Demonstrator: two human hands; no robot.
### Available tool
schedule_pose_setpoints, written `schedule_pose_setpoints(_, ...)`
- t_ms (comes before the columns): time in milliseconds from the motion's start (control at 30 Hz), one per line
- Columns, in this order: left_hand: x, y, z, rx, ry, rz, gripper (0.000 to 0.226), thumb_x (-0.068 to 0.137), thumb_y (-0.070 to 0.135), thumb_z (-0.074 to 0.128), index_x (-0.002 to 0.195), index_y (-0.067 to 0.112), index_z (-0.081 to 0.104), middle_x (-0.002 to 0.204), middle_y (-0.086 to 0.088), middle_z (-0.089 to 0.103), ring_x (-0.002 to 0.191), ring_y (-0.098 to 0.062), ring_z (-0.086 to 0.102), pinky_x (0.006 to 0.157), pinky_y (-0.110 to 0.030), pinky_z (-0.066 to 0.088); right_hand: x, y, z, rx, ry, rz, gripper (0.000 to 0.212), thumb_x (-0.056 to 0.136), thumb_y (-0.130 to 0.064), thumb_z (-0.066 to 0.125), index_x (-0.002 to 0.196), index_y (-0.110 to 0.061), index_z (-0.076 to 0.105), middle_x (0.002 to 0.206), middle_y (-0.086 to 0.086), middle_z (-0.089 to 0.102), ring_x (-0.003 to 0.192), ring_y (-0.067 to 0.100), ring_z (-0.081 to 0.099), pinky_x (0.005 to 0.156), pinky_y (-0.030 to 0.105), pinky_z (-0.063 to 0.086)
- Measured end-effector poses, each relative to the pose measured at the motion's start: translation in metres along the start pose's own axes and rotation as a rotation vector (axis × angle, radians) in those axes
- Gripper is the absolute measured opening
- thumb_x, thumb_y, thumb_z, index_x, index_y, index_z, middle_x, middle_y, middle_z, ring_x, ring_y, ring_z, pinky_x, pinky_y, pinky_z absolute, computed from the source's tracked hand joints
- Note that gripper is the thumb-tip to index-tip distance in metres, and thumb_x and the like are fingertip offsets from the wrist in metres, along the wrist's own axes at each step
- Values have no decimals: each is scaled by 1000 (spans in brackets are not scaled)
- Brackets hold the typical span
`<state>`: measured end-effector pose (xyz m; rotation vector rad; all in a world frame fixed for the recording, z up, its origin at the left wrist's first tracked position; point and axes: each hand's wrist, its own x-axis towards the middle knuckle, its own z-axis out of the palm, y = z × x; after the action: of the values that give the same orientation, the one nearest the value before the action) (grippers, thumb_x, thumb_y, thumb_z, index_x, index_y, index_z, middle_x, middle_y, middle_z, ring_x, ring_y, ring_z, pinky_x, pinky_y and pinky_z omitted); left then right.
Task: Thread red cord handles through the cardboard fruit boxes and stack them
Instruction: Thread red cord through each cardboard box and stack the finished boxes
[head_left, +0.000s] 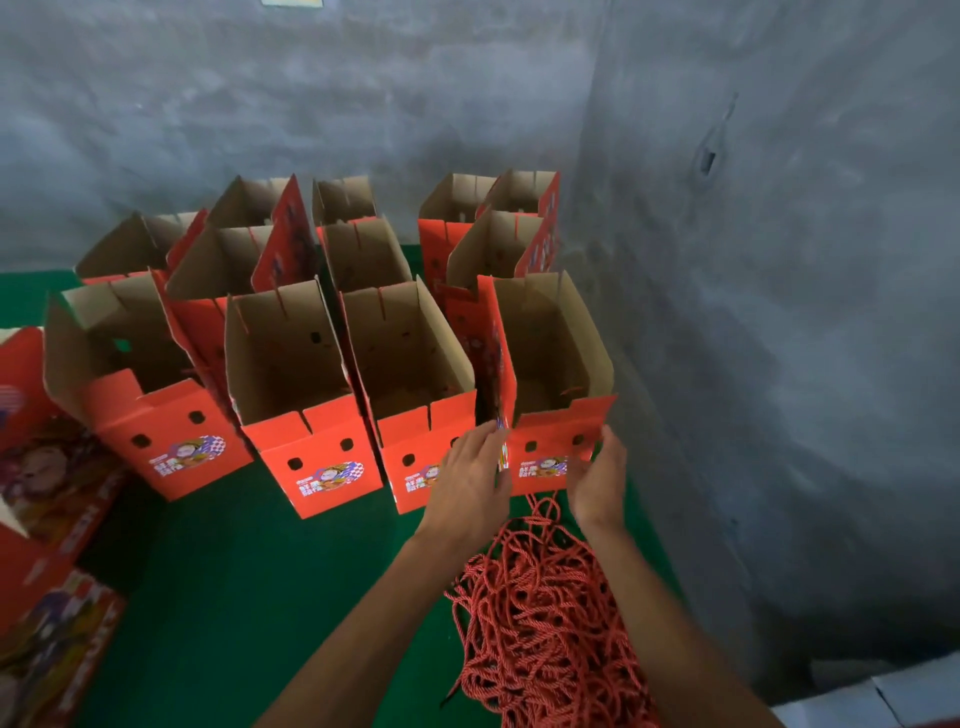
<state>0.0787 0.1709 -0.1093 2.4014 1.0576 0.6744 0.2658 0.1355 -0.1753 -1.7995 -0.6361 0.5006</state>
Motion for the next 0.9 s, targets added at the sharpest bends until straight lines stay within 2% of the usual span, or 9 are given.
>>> schedule_pose_setpoints(67, -12, -12, -2, 7, -35, -47, 52, 99, 18, 55, 150, 16, 43, 157, -3, 39, 147, -21, 31, 124, -41, 26, -19, 21, 5, -270, 72, 15, 30, 100, -18, 62, 129, -12, 57, 132, 10, 57, 115, 24, 59, 105, 47, 52)
schedule_pose_setpoints(133, -26, -24, -4, 30, -64, -76, 51, 100, 21, 54, 149, 17, 44, 158, -2, 38, 148, -19, 29, 124, -42, 25, -39, 47, 14, -447, -175, 33, 37, 101, -24, 62, 135, -12, 56, 144, 11, 53, 127, 25, 55, 110, 46, 48)
schedule_pose_setpoints(200, -41, -34, -6, 42, -86, -118, 49, 100, 24, 52, 149, 19, 44, 159, -1, 37, 150, -18, 27, 125, -43, 23, -56, 70, 20, -657, -410, -16, 56, 103, -30, 60, 154, -13, 42, 159, 10, 40, 145, 28, 41, 120, 45, 36)
schedule_pose_setpoints(300, -60, -46, -11, 53, -100, -177, 48, 100, 27, 52, 148, 23, 45, 159, 2, 37, 150, -18, 27, 125, -41, 20, -73, 86, 31, -862, -469, -144, 52, 107, -34, 50, 155, -19, 40, 158, 4, 42, 144, 23, 40, 119, 40, 34)
schedule_pose_setpoints(433, -78, -48, -13, 57, -117, -205, 44, 101, 27, 49, 145, 21, 50, 156, 2, 42, 146, -17, 33, 123, -39, 24, -100, 72, 44, -806, -495, -200, 25, 101, -33, 63, 122, -19, 66, 124, -2, 65, 116, 18, 62, 102, 35, 46)
schedule_pose_setpoints(533, -89, -47, -16, 47, -115, -201, 40, 101, 27, 50, 140, 21, 54, 152, 3, 46, 143, -17, 38, 121, -37, 26, -124, 52, 54, -569, -473, -245, 17, 98, -33, 69, 95, -16, 71, 96, -3, 66, 92, 14, 62, 89, 42, 50)
schedule_pose_setpoints(633, -102, -53, -24, 38, -85, -235, 36, 101, 28, 51, 136, 22, 58, 147, 5, 51, 139, -16, 43, 117, -36, 30, -138, 26, 66, -584, -472, -374, 29, 104, -34, 58, 106, -11, 75, 113, 3, 64, 105, 19, 59, 96, 41, 49)
schedule_pose_setpoints(767, -123, -70, -49, 64, -5, -284, 37, 99, 27, 53, 135, 20, 59, 147, 5, 53, 137, -16, 46, 116, -36, 34, -148, -18, 74, -570, -363, -497, 28, 103, -34, 62, 112, -12, 78, 140, 2, 54, 127, 21, 51, 106, 35, 47)
schedule_pose_setpoints(900, -147, -86, -85, 137, 129, -340, 34, 96, 23, 61, 130, 19, 65, 141, 2, 58, 133, -20, 51, 115, -38, 35, -168, -72, 83, -471, -328, -623, 31, 102, -39, 63, 102, -13, 80, 112, -5, 55, 104, 11, 56, 82, 23, 54)
